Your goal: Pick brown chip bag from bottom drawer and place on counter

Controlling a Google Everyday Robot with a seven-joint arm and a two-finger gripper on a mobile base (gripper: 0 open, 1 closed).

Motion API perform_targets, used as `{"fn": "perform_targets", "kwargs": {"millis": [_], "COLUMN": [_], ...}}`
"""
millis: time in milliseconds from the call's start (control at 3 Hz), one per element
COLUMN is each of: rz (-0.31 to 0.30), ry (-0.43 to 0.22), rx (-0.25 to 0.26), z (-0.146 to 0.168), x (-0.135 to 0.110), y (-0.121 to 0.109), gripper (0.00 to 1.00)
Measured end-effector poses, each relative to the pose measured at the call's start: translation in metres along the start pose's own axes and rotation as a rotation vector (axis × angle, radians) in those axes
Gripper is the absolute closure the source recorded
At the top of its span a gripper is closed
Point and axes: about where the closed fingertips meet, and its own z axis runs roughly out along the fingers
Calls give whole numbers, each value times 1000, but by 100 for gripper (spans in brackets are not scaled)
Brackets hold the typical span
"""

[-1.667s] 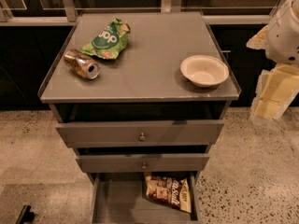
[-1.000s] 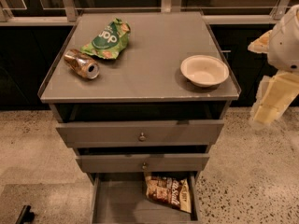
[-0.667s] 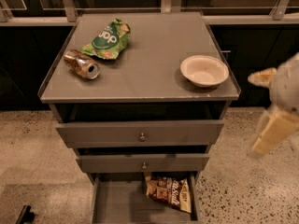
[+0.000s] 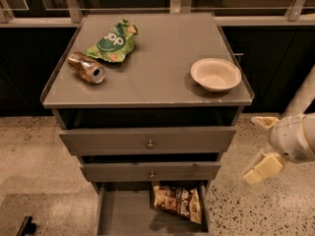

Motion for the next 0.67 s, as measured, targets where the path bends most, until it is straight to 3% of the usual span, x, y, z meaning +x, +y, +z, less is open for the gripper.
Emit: {"fn": "perform_targets", "kwargs": {"millis": [333, 667], "rz": [6, 31], "ry": [-4, -21], "rx": [5, -8], "z": [4, 22], "x": [2, 20], "y": [-3, 1], "gripper": [0, 0]}}
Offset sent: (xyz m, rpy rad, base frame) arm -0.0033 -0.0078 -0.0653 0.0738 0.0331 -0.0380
